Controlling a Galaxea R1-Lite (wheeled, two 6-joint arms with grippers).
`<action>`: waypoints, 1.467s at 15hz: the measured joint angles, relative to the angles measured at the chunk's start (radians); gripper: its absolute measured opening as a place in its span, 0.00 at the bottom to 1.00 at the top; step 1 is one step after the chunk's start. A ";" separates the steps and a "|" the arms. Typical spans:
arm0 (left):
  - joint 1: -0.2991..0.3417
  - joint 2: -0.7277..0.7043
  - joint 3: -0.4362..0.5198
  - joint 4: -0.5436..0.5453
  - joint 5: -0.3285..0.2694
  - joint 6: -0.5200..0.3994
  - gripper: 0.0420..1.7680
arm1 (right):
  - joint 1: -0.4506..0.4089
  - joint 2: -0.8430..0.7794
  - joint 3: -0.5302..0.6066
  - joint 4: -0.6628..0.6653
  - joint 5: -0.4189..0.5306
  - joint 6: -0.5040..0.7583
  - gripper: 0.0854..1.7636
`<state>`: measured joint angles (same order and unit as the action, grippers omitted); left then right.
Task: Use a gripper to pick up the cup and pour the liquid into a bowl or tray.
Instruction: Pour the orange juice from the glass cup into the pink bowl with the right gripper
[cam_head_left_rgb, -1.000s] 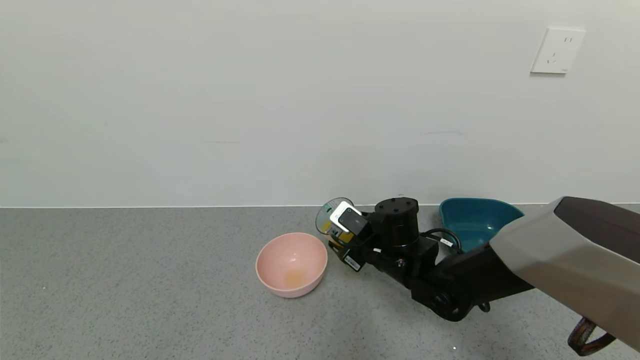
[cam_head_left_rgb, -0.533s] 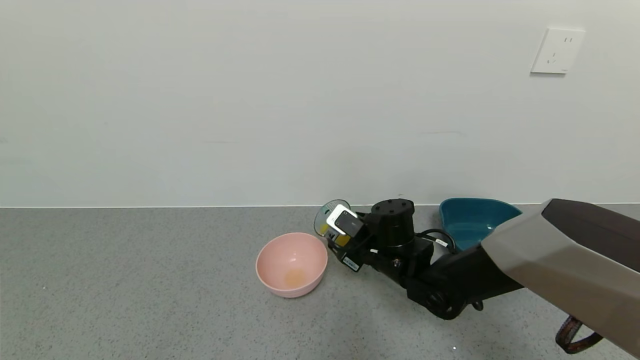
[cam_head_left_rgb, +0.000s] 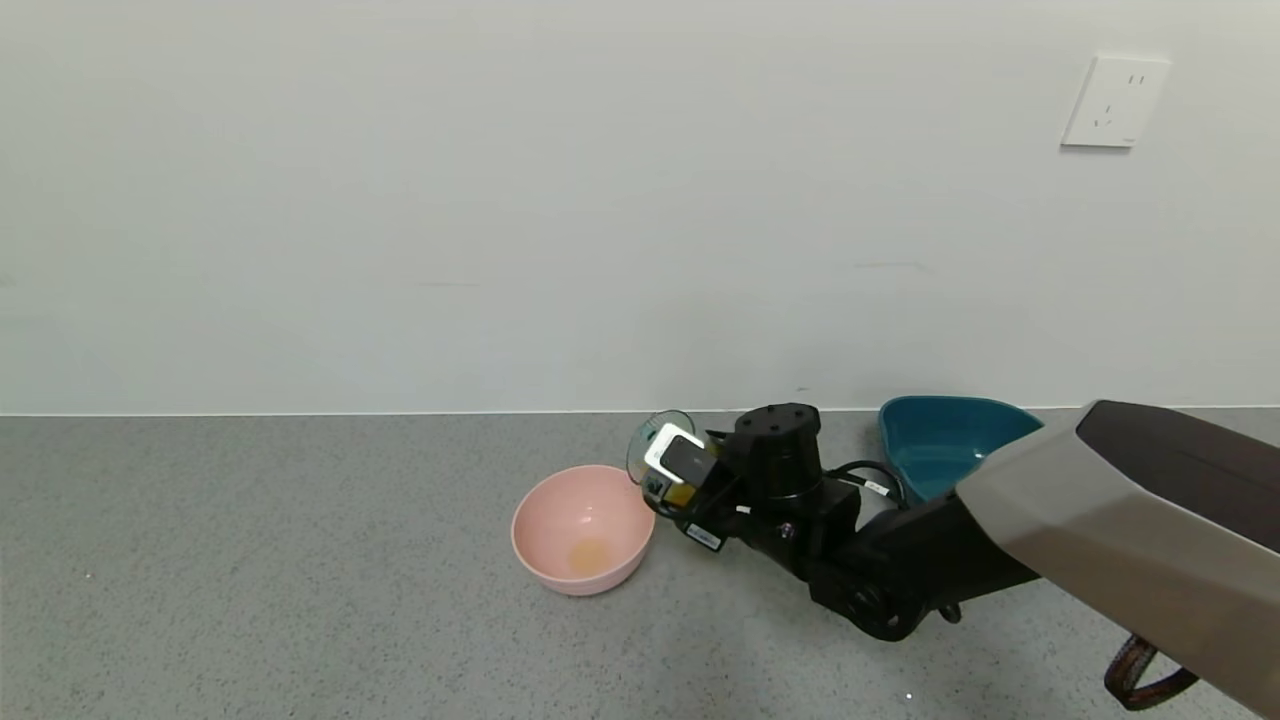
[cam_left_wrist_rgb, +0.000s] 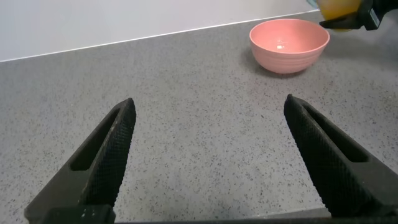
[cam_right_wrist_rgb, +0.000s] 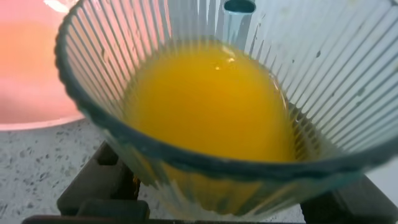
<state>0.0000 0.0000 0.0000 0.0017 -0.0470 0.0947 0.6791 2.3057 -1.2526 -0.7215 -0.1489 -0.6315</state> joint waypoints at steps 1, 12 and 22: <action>0.000 0.000 0.000 0.000 0.000 0.000 0.97 | 0.003 0.000 -0.006 0.014 0.000 -0.008 0.77; 0.000 0.000 0.000 0.000 0.000 0.000 0.97 | 0.018 0.000 -0.040 0.120 -0.079 -0.192 0.77; 0.000 0.000 0.000 0.000 0.000 0.000 0.97 | 0.016 -0.002 -0.039 0.116 -0.124 -0.377 0.77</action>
<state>0.0000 0.0000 0.0000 0.0017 -0.0470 0.0947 0.6955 2.3034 -1.2917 -0.6051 -0.2732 -1.0083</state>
